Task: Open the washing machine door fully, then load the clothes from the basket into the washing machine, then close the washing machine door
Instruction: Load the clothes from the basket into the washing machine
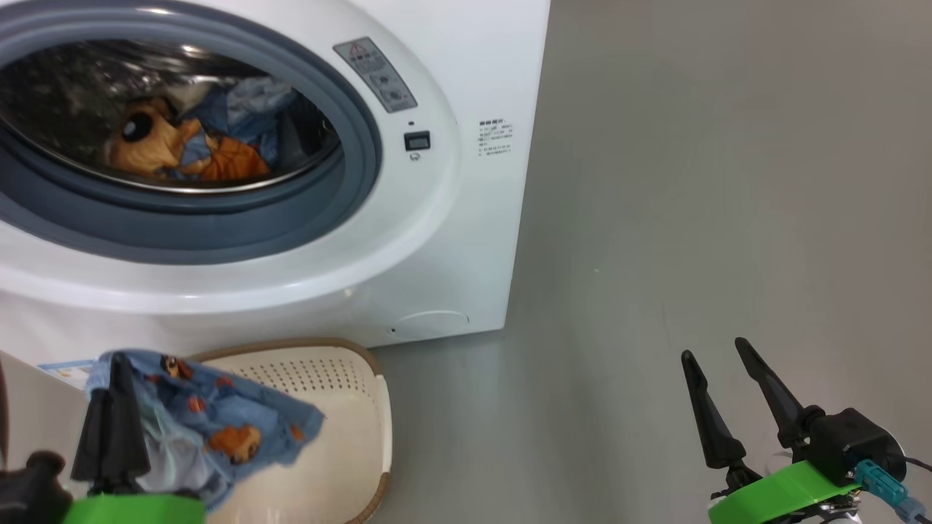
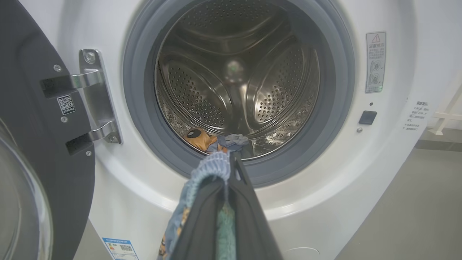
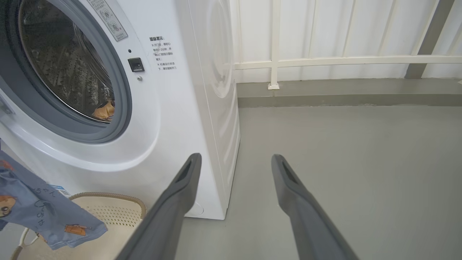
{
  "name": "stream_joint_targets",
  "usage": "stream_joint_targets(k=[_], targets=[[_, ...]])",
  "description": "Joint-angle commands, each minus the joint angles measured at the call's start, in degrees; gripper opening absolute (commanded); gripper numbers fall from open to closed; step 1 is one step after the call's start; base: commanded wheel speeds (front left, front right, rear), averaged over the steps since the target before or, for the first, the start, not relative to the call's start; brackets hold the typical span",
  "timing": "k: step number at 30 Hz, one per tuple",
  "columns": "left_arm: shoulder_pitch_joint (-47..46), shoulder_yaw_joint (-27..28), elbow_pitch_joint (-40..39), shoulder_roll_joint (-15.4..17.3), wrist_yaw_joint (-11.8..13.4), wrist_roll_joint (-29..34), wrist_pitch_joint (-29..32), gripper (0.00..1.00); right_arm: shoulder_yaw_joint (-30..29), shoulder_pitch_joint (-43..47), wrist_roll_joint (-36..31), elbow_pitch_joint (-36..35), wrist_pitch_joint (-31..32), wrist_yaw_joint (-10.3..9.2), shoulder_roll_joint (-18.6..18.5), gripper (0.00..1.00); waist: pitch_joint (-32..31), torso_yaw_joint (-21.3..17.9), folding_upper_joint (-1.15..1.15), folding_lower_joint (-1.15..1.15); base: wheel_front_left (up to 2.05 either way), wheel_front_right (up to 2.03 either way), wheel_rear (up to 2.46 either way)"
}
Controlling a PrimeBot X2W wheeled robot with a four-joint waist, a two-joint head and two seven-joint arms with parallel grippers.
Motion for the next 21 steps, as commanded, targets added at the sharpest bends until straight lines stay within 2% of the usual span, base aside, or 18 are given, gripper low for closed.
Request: stream_joint_targets(k=[1,11,21], targets=[[-3.05,1.6,-0.51,0.97,0.03,-0.21,-0.37,0.0,1.22,-1.35,0.46,-1.62,-0.27,0.09,-0.09,1.0,1.59,-0.47,0.0,0.0,0.0,0.0,0.0],[-13.21,2.62,4.76,1.22,-1.15,2.76,-0.37,0.0,2.35,-3.25,0.5,-1.25,-0.27,0.09,-0.04,1.0,3.99,-2.08,0.0,0.0,0.0,0.0,0.0],[-26.5,3.66,12.56,5.69,-2.57,4.7,-0.37,0.0,3.02,-4.6,0.79,-1.1,-0.27,0.09,0.02,1.0,6.77,-4.61,0.0,0.0,0.0,0.0,0.0]])
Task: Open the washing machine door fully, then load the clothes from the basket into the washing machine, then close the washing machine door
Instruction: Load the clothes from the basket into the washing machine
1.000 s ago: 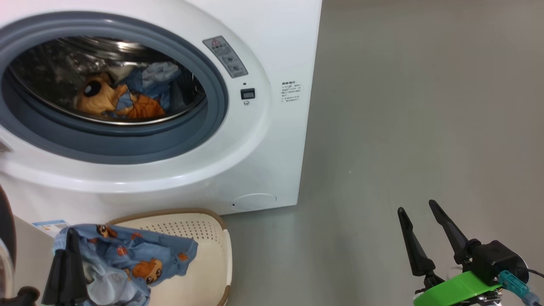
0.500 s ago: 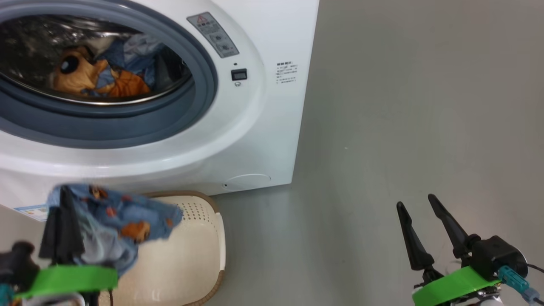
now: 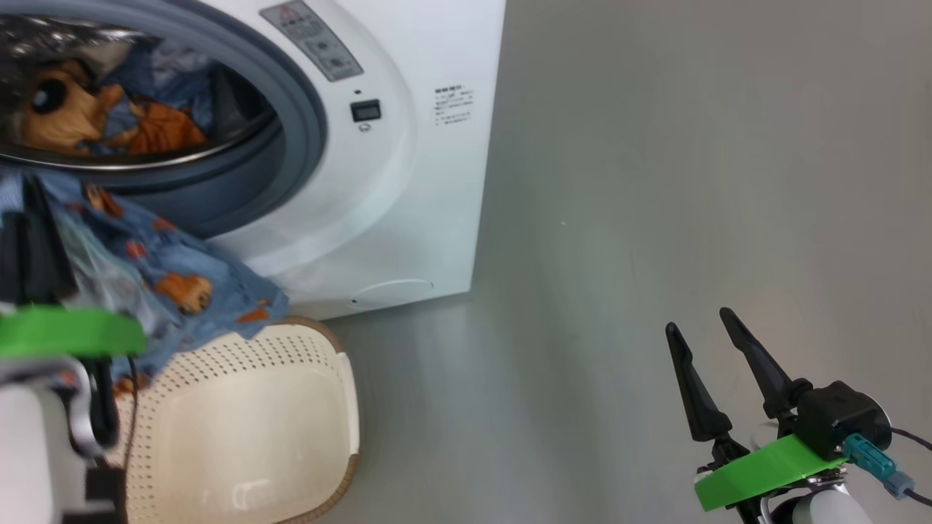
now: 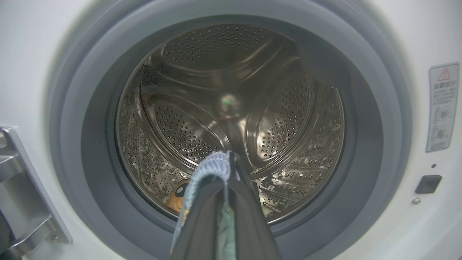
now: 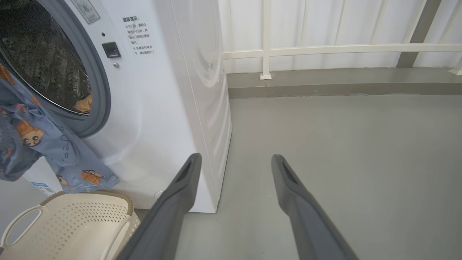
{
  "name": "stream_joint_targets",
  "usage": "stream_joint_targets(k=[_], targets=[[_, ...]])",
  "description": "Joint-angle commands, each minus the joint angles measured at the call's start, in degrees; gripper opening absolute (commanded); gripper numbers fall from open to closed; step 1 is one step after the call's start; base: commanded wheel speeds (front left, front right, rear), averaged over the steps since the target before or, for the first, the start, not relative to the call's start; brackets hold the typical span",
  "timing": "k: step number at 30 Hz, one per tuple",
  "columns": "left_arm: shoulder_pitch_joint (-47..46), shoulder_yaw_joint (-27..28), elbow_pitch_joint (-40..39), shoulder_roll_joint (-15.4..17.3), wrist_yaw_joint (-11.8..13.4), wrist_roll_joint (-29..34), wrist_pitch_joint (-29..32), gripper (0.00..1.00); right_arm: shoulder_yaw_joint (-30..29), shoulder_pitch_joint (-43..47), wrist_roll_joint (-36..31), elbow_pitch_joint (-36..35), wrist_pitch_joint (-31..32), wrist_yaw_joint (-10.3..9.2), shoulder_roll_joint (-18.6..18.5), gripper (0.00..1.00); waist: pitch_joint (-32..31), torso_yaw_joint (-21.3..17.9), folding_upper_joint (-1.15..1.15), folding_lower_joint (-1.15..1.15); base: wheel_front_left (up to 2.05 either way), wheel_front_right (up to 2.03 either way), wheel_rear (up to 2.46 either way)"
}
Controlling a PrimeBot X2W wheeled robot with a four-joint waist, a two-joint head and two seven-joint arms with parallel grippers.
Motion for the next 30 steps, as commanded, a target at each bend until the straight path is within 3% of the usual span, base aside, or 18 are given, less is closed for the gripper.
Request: stream_joint_targets(k=[1,16,30], targets=[[-3.0,1.27,-0.08,2.71,-0.23,0.81,-0.36,0.0,1.3,-1.15,0.79,-1.37,-0.27,0.09,-0.07,1.0,1.36,-1.0,0.0,0.0,0.0,0.0,0.0],[-26.04,0.19,21.1,8.59,-0.82,-0.6,-0.19,0.0,0.63,-3.57,1.06,-2.57,-0.27,0.09,1.4,1.0,11.94,-4.66,0.0,0.0,0.0,0.0,0.0],[-39.65,-2.28,32.52,12.06,-1.66,-2.2,0.29,0.0,0.97,-6.27,1.01,-3.96,-0.27,0.09,2.87,1.0,21.8,-5.02,0.0,0.0,0.0,0.0,0.0]])
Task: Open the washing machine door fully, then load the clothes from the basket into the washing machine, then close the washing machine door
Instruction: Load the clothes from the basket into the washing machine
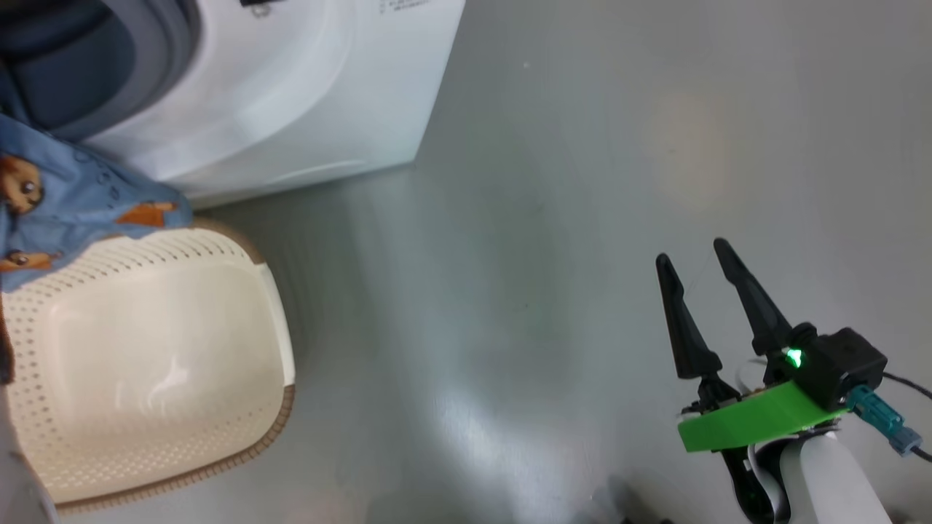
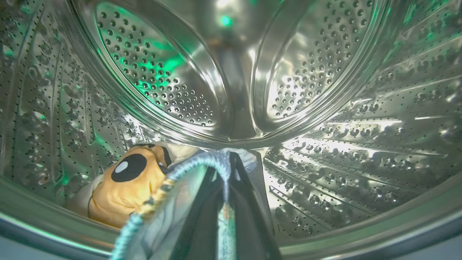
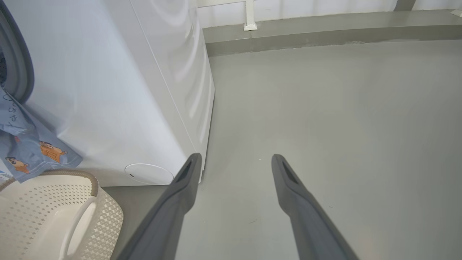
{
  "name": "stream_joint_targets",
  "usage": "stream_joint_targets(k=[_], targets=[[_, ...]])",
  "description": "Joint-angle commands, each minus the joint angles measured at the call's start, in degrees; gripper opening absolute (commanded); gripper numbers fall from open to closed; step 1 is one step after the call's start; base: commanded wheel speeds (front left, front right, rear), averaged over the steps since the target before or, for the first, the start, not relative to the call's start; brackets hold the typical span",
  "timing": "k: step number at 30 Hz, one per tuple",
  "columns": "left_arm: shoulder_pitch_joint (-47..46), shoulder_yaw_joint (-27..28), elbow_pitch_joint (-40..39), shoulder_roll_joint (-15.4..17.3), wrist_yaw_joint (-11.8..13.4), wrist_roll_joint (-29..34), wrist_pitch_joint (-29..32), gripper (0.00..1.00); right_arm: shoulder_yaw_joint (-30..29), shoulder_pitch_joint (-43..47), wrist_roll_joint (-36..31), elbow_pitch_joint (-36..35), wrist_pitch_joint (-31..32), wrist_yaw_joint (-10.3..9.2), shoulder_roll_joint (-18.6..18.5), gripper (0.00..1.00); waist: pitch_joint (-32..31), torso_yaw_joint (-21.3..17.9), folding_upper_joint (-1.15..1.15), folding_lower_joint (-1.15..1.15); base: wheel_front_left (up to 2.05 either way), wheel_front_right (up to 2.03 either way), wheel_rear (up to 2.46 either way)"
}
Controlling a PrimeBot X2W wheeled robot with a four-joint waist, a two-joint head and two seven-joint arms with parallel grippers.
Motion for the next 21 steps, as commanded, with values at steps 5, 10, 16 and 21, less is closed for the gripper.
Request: stream_joint_targets(k=[5,10,16,21], targets=[[-3.36,0.13,1.28,3.72,-0.2,-0.72,-0.4,0.0,1.27,-0.64,0.68,-1.5,-0.26,0.09,0.18,1.0,4.18,-0.11,0.0,0.0,0.0,0.0,0.0],[-6.24,-0.46,4.72,4.74,-0.26,-0.96,-0.5,0.0,1.63,-0.82,0.63,-1.52,-0.26,0.09,0.41,1.0,5.64,-0.31,0.0,0.0,0.0,0.0,0.0],[-9.63,-1.62,6.38,6.0,-0.29,-0.28,-0.58,0.0,2.41,-1.24,0.77,-1.35,-0.26,0.09,0.54,1.0,7.07,-0.99,0.0,0.0,0.0,0.0,0.0],[-13.47,-3.65,3.72,7.42,-0.13,1.79,-0.76,0.0,3.4,-1.86,0.96,-1.19,-0.26,0.09,0.63,1.0,8.58,-1.79,0.0,0.0,0.0,0.0,0.0]])
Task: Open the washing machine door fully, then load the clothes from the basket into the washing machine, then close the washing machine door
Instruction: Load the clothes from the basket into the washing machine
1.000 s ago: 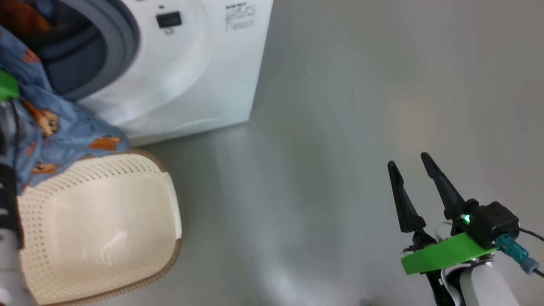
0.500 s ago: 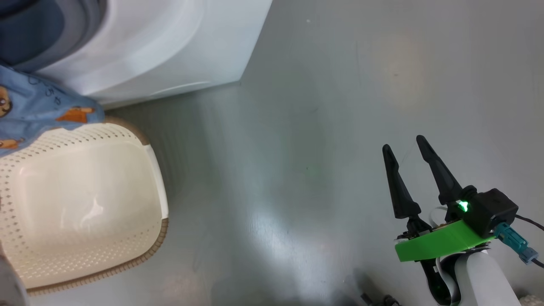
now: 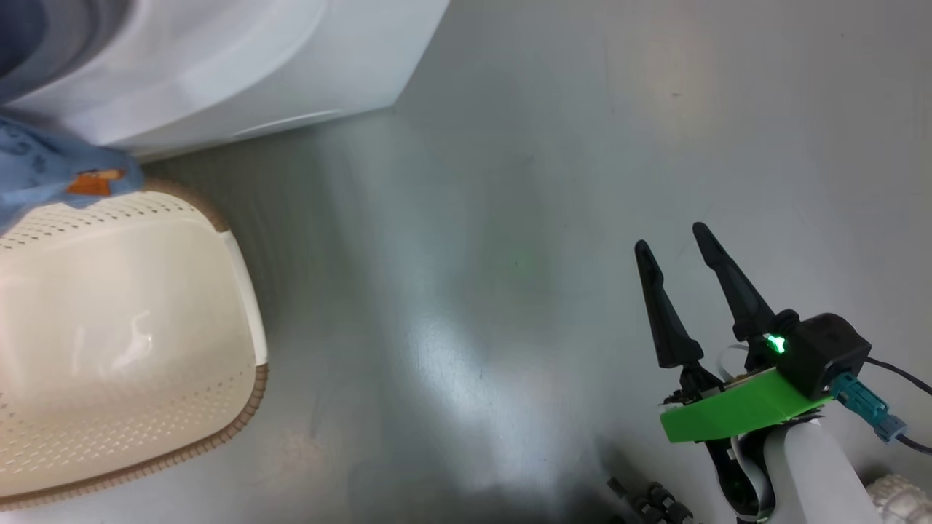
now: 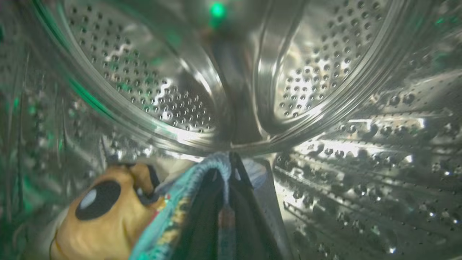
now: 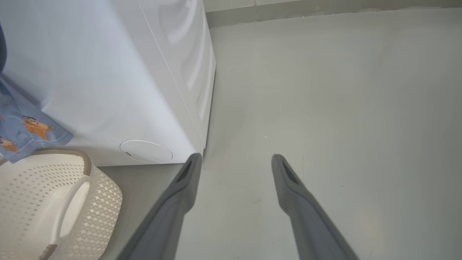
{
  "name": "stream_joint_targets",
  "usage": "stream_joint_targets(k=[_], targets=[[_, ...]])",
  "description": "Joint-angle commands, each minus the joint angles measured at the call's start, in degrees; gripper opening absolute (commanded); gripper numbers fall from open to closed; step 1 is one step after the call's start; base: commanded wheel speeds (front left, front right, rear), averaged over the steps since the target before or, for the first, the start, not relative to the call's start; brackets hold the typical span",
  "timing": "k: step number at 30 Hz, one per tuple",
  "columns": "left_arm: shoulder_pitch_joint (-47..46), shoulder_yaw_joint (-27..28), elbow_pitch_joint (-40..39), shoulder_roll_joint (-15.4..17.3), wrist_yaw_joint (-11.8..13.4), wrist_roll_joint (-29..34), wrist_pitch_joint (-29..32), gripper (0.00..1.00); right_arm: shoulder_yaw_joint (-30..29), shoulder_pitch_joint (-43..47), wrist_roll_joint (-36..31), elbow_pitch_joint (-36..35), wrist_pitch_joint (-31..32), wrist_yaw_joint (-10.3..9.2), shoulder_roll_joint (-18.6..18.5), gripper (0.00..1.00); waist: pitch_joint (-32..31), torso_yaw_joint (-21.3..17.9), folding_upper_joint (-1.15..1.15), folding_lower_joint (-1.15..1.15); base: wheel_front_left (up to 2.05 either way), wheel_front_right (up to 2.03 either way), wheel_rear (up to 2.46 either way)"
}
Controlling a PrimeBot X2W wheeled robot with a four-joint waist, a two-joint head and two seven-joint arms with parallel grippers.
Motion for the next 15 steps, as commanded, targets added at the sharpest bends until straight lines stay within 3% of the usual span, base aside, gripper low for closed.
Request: stream_joint_targets(k=[1,8,13,15], targets=[[-1.03,0.05,-2.73,3.46,0.15,0.99,-0.32,0.0,1.37,0.55,0.73,-1.06,-0.27,0.09,0.13,1.0,0.62,-0.52,0.0,0.0,0.0,0.0,0.0],[-0.9,-0.23,-16.61,4.08,1.75,4.06,-0.34,0.0,2.21,-0.17,0.95,-0.75,-0.27,0.09,0.2,1.0,1.29,-1.39,0.0,0.0,0.0,0.0,0.0],[1.78,0.0,-17.81,3.33,1.66,4.25,-0.35,0.0,2.43,-0.51,1.13,-0.34,-0.27,0.09,0.24,1.0,0.91,-1.33,0.0,0.0,0.0,0.0,0.0],[2.4,0.26,-15.65,3.08,1.58,3.88,-0.35,1.0,2.57,-0.57,1.17,-0.08,-0.27,0.09,0.25,1.0,0.61,-1.21,0.0,0.0,0.0,0.0,0.0]])
